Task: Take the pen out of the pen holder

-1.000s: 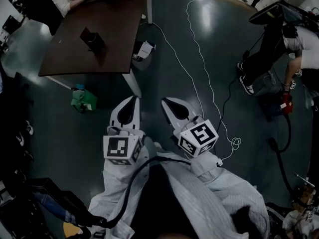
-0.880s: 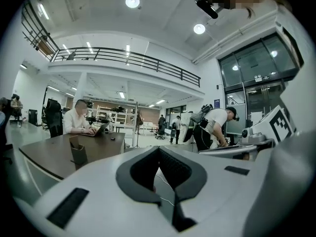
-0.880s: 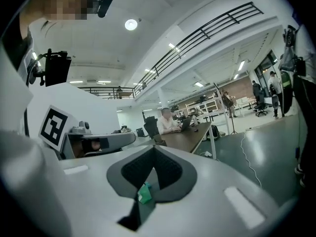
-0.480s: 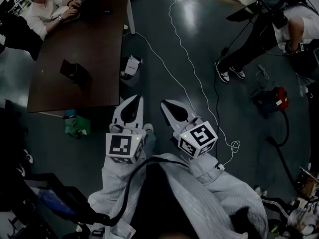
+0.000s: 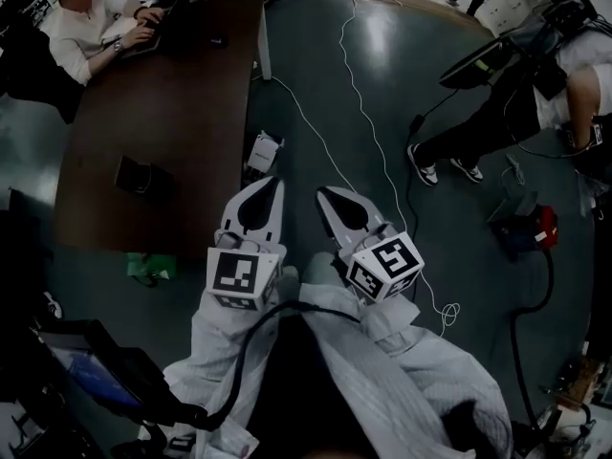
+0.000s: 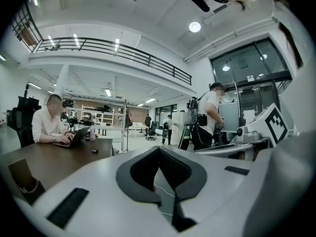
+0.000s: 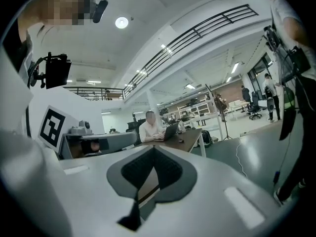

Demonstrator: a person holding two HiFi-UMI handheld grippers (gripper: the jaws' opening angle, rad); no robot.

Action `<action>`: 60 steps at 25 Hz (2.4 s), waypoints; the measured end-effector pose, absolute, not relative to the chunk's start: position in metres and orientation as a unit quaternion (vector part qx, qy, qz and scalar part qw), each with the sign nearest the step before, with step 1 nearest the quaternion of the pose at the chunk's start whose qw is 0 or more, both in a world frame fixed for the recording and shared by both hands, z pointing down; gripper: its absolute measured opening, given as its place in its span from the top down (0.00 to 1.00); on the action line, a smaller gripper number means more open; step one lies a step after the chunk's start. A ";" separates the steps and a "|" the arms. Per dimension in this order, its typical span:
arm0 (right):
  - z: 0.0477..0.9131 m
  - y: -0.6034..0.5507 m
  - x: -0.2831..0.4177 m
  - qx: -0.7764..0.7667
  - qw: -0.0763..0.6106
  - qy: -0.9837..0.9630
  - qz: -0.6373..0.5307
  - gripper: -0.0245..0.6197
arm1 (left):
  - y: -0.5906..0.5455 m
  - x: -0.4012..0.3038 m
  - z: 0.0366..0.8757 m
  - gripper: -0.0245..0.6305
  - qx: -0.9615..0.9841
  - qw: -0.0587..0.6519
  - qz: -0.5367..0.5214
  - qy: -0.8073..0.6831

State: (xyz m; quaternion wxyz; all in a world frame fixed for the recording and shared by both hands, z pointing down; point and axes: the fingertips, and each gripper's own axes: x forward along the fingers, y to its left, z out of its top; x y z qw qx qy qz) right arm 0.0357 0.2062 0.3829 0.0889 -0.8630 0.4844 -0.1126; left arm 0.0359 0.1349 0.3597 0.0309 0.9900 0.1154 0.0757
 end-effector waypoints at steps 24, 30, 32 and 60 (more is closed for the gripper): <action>0.424 0.018 0.225 -0.535 0.011 0.818 -0.213 0.96 | -0.016 0.124 0.403 0.96 0.905 0.118 0.095 -0.398; 0.411 -0.050 0.144 -0.449 -0.017 0.870 -0.203 0.96 | -0.086 0.038 0.400 0.96 0.851 0.132 0.084 -0.501; 0.408 -0.066 0.118 -0.425 -0.033 0.883 -0.199 0.96 | -0.110 0.018 0.394 0.96 0.844 0.134 0.069 -0.515; 0.454 -0.239 0.046 -0.352 -0.101 0.903 -0.223 0.96 | -0.293 -0.040 0.503 0.81 0.784 0.233 0.139 -0.558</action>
